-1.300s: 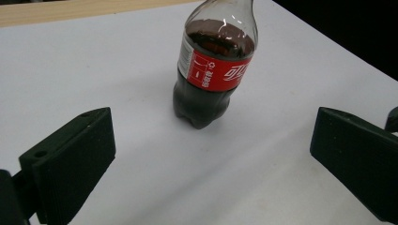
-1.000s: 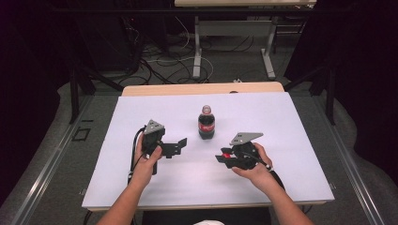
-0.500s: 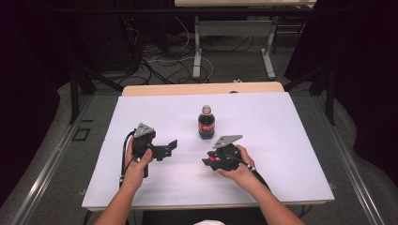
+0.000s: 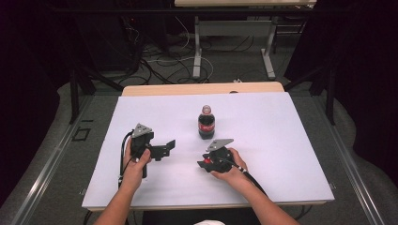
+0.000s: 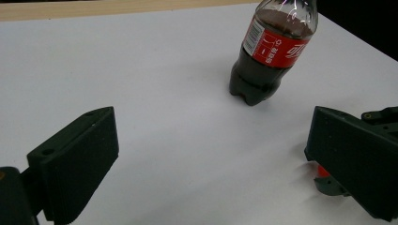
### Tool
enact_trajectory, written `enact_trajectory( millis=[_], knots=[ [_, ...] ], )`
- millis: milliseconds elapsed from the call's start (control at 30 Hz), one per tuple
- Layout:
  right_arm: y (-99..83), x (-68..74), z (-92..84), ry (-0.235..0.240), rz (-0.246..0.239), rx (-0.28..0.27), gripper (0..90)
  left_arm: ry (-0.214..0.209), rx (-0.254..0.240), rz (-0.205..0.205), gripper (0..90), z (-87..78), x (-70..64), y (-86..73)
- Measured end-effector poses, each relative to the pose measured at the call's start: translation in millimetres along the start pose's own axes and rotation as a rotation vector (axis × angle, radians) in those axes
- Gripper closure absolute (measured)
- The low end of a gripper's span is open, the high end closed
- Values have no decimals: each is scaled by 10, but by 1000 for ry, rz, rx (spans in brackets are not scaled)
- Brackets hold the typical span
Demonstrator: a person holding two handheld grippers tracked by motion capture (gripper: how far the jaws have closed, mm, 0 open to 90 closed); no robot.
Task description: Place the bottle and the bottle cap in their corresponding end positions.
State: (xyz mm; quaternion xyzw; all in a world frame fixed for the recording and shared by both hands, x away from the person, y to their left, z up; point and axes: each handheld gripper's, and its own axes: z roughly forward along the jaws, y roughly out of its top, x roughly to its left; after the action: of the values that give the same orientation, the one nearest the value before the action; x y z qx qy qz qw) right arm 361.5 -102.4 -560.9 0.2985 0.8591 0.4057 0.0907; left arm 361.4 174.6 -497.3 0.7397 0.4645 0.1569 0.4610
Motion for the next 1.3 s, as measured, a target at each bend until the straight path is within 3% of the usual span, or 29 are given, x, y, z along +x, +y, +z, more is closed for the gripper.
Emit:
enact_trajectory(
  millis=[167,200,233,400,733,767,933,1100,1133,1233,1300],
  knots=[
    [-4,-9,35,-12,-14,17,612,1,1,-3,29,1,8,-7],
    [-10,-5,56,-26,-14,-7,612,0,1,-3,29,5,9,-10],
    [-6,-8,50,-19,-18,12,612,0,1,-3,29,10,8,-13],
    [-3,-20,60,-20,-41,4,611,-2,14,2,29,37,-1,-29],
    [-5,-17,59,-18,-41,5,591,1,14,4,29,45,3,-38],
    [-5,-17,60,-16,-40,5,585,0,4,-12,29,57,-11,-46],
    [-7,-13,57,-14,-17,6,513,0,19,9,29,73,-16,-54],
    [-4,-41,62,-10,-27,-27,455,-4,23,0,29,87,-25,-63],
    [-3,-33,56,-9,-6,-25,439,-3,25,3,29,85,-20,-62],
    [9,-43,40,-2,-5,-8,398,-4,31,6,29,79,-11,-60],
    [13,-41,37,-3,-2,-27,381,-4,22,-4,29,86,-15,-64]
  ],
)
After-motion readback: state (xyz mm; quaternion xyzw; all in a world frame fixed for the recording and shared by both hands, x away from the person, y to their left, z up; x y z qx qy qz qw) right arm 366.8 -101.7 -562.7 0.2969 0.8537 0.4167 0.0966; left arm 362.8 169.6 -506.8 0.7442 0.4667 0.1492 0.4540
